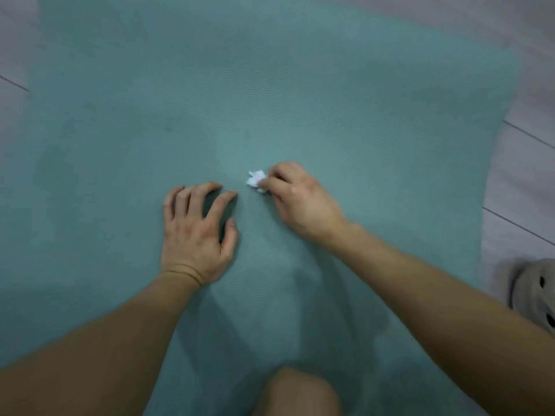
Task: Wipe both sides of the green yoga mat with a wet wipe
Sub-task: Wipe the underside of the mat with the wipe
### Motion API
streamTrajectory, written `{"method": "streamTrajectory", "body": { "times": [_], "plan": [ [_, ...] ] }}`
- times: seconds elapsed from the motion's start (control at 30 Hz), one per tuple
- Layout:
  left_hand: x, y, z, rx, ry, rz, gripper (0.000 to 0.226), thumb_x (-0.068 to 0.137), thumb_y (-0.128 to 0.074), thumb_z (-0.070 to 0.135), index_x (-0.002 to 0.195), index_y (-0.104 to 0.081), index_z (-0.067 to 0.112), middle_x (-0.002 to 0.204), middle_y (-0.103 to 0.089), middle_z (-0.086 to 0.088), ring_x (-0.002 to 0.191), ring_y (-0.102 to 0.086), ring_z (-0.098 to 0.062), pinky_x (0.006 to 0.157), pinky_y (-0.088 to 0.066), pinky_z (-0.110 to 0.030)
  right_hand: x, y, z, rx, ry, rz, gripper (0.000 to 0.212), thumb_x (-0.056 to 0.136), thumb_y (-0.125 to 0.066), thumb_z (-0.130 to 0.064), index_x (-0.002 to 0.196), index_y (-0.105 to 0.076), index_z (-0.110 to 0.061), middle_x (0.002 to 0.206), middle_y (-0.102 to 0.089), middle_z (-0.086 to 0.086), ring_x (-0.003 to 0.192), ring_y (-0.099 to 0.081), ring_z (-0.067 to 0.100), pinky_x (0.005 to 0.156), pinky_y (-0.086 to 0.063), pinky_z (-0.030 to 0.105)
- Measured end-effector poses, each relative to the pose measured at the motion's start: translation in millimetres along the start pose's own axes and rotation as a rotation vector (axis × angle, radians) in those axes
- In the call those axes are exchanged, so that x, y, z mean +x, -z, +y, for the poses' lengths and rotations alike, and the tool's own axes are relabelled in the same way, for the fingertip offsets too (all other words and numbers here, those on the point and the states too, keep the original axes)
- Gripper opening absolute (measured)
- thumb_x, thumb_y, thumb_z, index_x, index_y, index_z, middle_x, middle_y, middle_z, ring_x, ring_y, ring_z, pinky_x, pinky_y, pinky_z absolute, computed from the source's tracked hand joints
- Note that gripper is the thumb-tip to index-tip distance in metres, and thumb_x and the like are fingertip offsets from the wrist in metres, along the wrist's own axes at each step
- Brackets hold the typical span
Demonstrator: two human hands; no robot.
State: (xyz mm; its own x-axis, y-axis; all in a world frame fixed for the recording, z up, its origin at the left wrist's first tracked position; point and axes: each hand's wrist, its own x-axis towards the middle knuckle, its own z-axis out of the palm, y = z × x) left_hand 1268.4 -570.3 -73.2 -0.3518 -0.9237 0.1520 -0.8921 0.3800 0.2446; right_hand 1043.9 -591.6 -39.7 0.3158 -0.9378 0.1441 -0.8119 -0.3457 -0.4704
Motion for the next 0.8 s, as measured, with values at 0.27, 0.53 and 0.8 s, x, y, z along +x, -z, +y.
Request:
{"method": "streamTrajectory", "body": {
  "times": [0.27,0.53,0.8],
  "plan": [
    [-2,-1,0,-0.014,0.004,0.008,0.044,0.091,-0.065,0.033,0.132,-0.066,0.018,0.137,-0.056,-0.009,0.124,-0.051,-0.037,0.120,-0.028,-0.058,28,8,34,-0.026,-0.630,0.353,0.024,0.095,-0.056,-0.011,0.105,-0.077,-0.004,0.104,-0.068,0.019,0.098,-0.066,0.038,0.089,-0.047,0.037],
    [-2,-2,0,-0.032,0.044,0.028,0.052,0.090,-0.065,0.033,0.132,-0.060,0.004,0.135,-0.057,-0.012,0.123,-0.051,-0.036,0.121,-0.029,-0.057,27,60,101,-0.247,-0.503,0.182,0.027,0.100,-0.058,-0.024,0.107,-0.077,-0.005,0.106,-0.067,0.020,0.099,-0.064,0.039,0.089,-0.047,0.041],
    [-3,-3,-1,-0.021,0.100,0.024,0.053,0.088,-0.064,0.037,0.130,-0.060,0.004,0.136,-0.057,-0.013,0.125,-0.049,-0.035,0.122,-0.028,-0.055,15,-38,-53,0.128,-0.125,0.066,0.022,0.095,-0.061,-0.006,0.111,-0.076,-0.009,0.103,-0.068,0.012,0.095,-0.065,0.031,0.089,-0.052,0.039]
  ]
}}
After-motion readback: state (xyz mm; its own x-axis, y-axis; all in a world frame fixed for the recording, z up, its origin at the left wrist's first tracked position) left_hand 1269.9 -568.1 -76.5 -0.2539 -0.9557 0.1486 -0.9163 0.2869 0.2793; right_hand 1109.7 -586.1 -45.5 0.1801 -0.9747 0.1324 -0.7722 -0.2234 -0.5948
